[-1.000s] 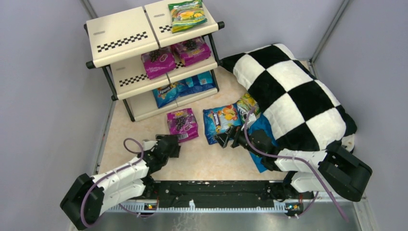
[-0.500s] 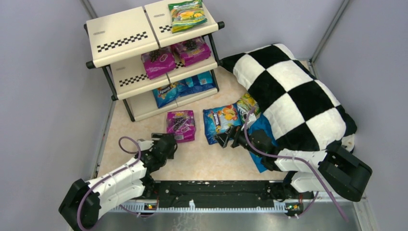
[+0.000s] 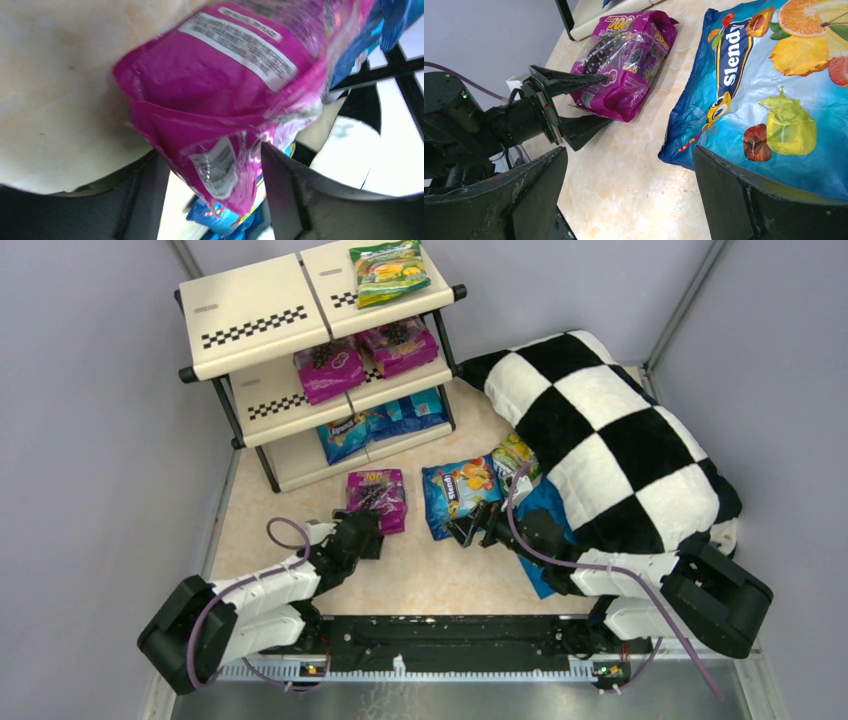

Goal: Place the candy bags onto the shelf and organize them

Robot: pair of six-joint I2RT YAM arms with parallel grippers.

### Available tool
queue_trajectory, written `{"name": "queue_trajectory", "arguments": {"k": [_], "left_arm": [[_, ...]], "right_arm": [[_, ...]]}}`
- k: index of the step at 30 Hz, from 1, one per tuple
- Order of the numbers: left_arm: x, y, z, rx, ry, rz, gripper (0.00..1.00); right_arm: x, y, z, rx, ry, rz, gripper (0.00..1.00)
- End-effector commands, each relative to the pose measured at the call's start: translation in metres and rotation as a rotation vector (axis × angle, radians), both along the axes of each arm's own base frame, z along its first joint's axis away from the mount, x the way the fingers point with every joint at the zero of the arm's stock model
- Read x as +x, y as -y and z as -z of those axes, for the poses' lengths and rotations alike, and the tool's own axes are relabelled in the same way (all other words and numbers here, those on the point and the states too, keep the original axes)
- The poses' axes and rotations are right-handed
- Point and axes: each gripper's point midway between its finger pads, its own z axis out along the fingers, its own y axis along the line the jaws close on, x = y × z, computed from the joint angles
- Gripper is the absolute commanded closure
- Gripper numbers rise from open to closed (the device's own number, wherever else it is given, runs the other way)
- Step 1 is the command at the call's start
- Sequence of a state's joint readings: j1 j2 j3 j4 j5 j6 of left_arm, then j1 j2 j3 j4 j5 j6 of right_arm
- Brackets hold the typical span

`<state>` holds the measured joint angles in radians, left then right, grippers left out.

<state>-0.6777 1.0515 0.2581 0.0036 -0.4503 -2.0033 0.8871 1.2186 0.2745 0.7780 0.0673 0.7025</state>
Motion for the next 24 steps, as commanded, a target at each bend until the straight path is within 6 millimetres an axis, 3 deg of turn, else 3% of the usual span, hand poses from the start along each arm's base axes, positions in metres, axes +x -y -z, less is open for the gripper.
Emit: {"name": "queue_trajectory", "arguments": {"k": [1, 7, 14, 24], "left_arm": [[0.002, -0.013, 0.014, 0.000, 0.013, -0.075, 0.36], [0.008, -0.016, 0.016, -0.001, 0.025, -0.113, 0.36], [0.006, -0.018, 0.006, 0.006, 0.054, -0.087, 0.63], [-0.005, -0.032, -0.051, 0.060, 0.145, -0.050, 0.96]], "right_arm": [[0.004, -0.001, -0.014, 0.042, 0.035, 0.015, 0.05], [0.005, 0.001, -0.013, 0.042, 0.033, 0.019, 0.05], [0.005, 0.001, -0.014, 0.046, 0.034, 0.020, 0.05], [0.005, 0.002, -0.014, 0.047, 0.030, 0.022, 0.05]]}}
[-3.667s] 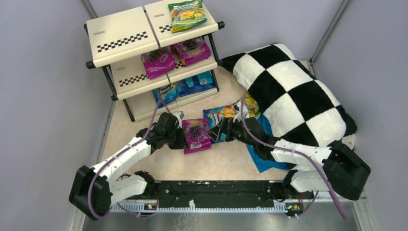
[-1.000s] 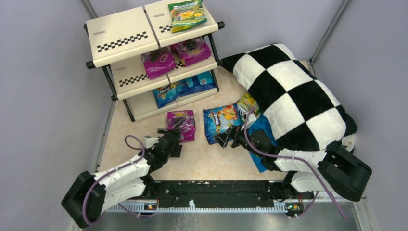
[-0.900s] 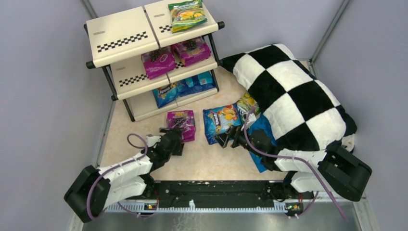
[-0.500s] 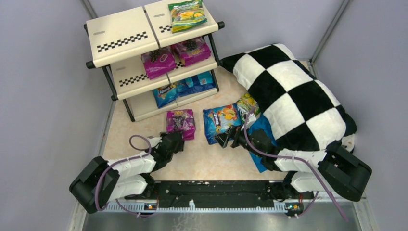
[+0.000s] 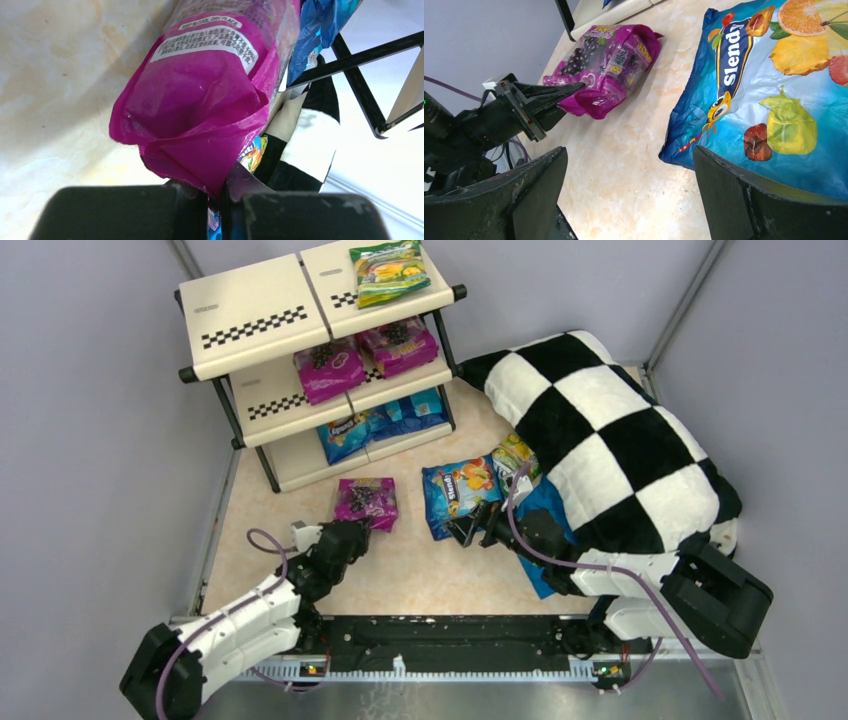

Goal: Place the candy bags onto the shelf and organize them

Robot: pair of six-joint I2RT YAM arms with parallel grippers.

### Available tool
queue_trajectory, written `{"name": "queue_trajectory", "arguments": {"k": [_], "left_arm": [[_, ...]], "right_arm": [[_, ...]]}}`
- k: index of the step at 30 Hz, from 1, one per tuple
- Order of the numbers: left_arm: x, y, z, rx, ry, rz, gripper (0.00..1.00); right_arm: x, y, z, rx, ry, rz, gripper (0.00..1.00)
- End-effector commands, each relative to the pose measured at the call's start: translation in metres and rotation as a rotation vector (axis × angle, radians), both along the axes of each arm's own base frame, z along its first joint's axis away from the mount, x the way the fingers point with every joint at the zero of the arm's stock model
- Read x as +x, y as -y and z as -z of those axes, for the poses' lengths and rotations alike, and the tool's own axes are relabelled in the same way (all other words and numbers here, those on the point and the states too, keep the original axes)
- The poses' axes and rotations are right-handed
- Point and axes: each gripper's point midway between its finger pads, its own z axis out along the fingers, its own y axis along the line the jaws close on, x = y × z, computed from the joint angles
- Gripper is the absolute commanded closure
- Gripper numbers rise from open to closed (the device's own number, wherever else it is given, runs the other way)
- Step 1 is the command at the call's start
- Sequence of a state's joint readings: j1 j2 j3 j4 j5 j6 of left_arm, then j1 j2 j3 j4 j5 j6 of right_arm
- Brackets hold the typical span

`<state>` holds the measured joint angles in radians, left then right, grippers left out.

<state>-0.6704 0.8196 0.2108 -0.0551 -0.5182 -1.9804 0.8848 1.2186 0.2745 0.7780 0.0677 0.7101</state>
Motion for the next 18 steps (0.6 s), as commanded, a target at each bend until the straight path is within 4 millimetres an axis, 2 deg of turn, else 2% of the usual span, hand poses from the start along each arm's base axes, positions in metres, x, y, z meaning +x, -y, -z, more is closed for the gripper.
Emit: {"name": "queue_trajectory", "arguments": {"k": [1, 4, 7, 13, 18], "left_arm": [[-0.005, -0.016, -0.026, 0.087, 0.016, -0.014, 0.98], [-0.010, -0.023, -0.048, 0.102, 0.035, -0.017, 1.00], [-0.011, -0.027, -0.081, 0.136, 0.088, 0.001, 1.00], [-0.016, -0.037, -0.154, 0.159, 0.208, 0.008, 1.00], [-0.016, -0.058, -0.221, 0.251, 0.323, -0.045, 1.00]], "right_arm": [[0.005, 0.001, -0.014, 0.043, 0.034, 0.019, 0.05], [0.005, 0.002, -0.014, 0.043, 0.035, 0.019, 0.05], [0.005, 0.002, -0.013, 0.043, 0.034, 0.020, 0.05], [0.005, 0.002, -0.013, 0.043, 0.032, 0.020, 0.05], [0.005, 0.002, -0.012, 0.040, 0.029, 0.021, 0.05]]}}
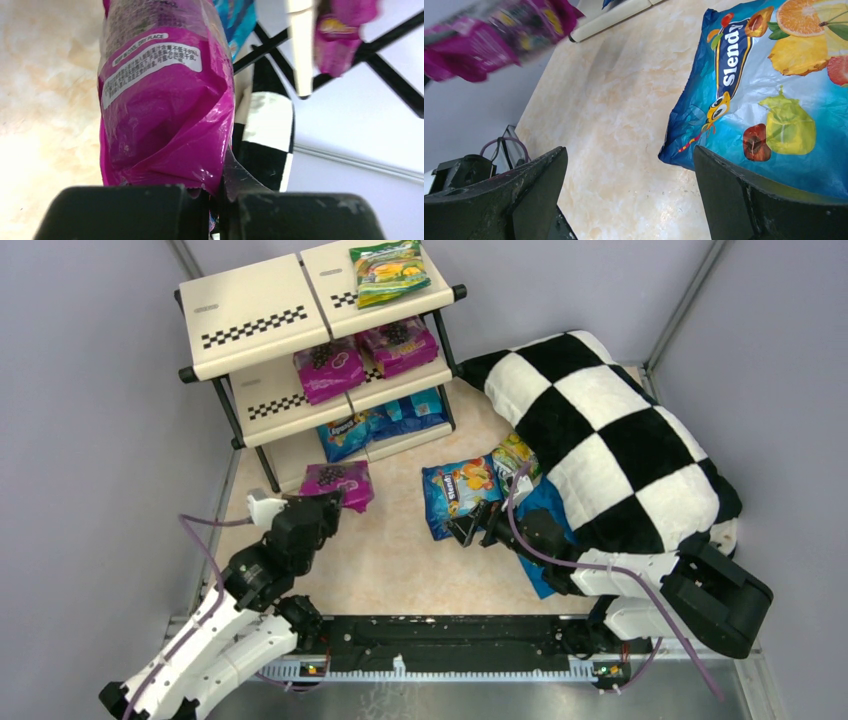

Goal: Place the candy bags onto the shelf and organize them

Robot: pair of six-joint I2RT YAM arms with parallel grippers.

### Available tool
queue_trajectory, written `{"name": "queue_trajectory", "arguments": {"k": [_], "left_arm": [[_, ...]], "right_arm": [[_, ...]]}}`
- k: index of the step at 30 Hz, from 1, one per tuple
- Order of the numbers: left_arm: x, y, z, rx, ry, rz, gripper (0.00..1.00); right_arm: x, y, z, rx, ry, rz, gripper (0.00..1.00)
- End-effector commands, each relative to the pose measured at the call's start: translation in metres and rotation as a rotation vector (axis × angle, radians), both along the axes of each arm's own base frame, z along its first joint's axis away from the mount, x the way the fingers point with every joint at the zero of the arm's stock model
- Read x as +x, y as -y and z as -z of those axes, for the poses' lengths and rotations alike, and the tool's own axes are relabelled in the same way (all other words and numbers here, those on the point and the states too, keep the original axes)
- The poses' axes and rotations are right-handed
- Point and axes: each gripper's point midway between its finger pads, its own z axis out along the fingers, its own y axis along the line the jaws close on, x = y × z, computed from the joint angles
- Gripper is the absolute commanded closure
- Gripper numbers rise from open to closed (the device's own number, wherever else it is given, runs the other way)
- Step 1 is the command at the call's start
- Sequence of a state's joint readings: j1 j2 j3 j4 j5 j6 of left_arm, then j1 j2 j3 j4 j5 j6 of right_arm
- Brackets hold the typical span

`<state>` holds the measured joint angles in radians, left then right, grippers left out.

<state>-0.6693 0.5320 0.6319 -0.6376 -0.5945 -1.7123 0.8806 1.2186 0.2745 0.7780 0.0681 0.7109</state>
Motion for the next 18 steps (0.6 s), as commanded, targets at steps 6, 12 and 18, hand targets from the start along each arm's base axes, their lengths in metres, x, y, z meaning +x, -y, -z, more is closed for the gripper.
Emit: {"name": "queue_trajectory", "arguments": {"k": [6, 12, 18], "left_arm": [[0.010, -0.064, -0.153, 0.223, 0.295, -0.247, 1.00], [0.018, -0.080, -0.189, 0.344, 0.351, -0.358, 1.00], [0.034, -0.082, -0.198, 0.440, 0.377, -0.419, 1.00]], "right_arm": [[0.004, 0.000, -0.012, 0.041, 0.029, 0.016, 0.05], [0.004, 0.001, -0.012, 0.040, 0.027, 0.018, 0.05], [0.004, 0.001, -0.011, 0.039, 0.024, 0.019, 0.05]]}}
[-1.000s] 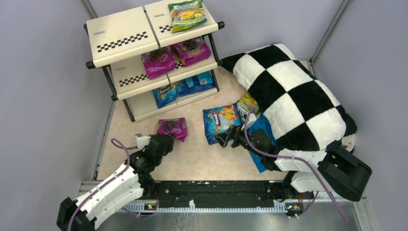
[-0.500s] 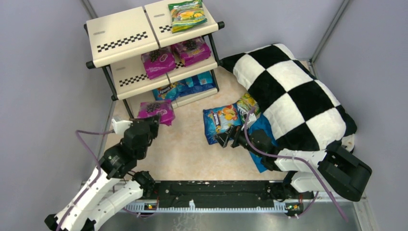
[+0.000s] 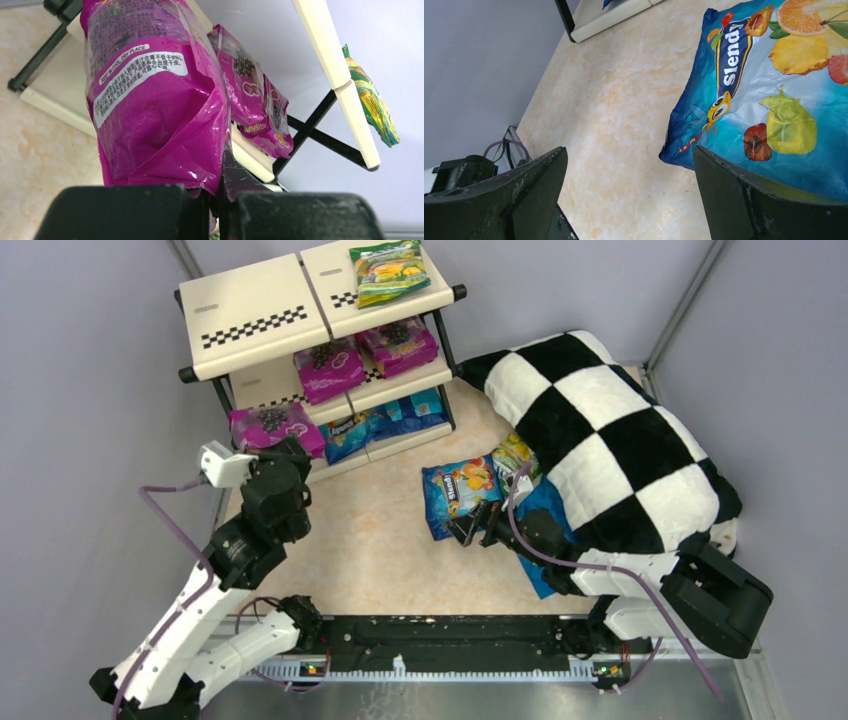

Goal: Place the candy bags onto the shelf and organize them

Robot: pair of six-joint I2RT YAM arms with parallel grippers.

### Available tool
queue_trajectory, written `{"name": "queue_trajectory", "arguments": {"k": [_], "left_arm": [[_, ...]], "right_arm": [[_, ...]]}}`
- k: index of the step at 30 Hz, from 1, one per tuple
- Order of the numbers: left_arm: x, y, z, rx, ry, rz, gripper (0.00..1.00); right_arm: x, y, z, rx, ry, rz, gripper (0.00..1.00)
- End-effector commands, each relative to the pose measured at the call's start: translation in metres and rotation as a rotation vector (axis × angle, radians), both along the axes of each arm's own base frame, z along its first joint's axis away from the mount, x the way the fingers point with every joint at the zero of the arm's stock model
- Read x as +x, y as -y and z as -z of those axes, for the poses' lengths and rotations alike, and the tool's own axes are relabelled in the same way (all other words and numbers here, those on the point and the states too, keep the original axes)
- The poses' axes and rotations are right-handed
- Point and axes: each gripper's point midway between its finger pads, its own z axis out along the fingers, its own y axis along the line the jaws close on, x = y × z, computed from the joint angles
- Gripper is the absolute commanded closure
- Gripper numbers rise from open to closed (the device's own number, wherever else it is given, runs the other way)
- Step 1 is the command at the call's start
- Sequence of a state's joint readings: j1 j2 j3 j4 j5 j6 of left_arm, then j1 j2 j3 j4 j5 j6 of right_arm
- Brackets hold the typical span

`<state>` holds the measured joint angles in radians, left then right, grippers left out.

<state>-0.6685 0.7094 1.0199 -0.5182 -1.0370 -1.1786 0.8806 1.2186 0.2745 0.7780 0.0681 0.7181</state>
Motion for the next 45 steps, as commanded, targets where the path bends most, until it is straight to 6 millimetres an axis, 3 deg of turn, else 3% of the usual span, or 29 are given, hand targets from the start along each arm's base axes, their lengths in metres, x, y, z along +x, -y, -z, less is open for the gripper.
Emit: {"name": "queue_trajectory", "arguments": {"k": [1, 5, 10, 16, 23, 29, 38, 45], "left_arm": [[0.010, -0.016, -0.050, 0.032, 0.157, -0.118, 1.00], [0.037, -0.008, -0.053, 0.039, 0.170, -0.016, 1.00], [0.069, -0.029, -0.028, -0.070, 0.088, 0.031, 1.00], [0.080, -0.037, -0.027, -0.085, 0.119, 0.088, 1.00], [0.082, -0.028, -0.026, -0.139, 0.144, 0.218, 1.00], [0.087, -0.038, -0.018, -0.189, 0.131, 0.299, 1.00], [0.092, -0.071, -0.012, -0.186, 0.156, 0.302, 1.00], [0.108, -0.073, -0.003, -0.184, 0.206, 0.399, 1.00]], "right_arm": [[0.005, 0.001, -0.011, 0.035, 0.030, 0.018, 0.05], [0.005, 0.001, -0.011, 0.036, 0.030, 0.018, 0.05], [0.005, 0.002, -0.011, 0.037, 0.031, 0.019, 0.05], [0.005, 0.003, -0.011, 0.037, 0.029, 0.021, 0.05], [0.006, 0.002, -0.009, 0.033, 0.023, 0.020, 0.05], [0.006, 0.002, -0.010, 0.033, 0.024, 0.021, 0.05], [0.006, 0.002, -0.009, 0.032, 0.022, 0.022, 0.05], [0.007, 0.001, -0.008, 0.029, 0.017, 0.021, 0.05]]}}
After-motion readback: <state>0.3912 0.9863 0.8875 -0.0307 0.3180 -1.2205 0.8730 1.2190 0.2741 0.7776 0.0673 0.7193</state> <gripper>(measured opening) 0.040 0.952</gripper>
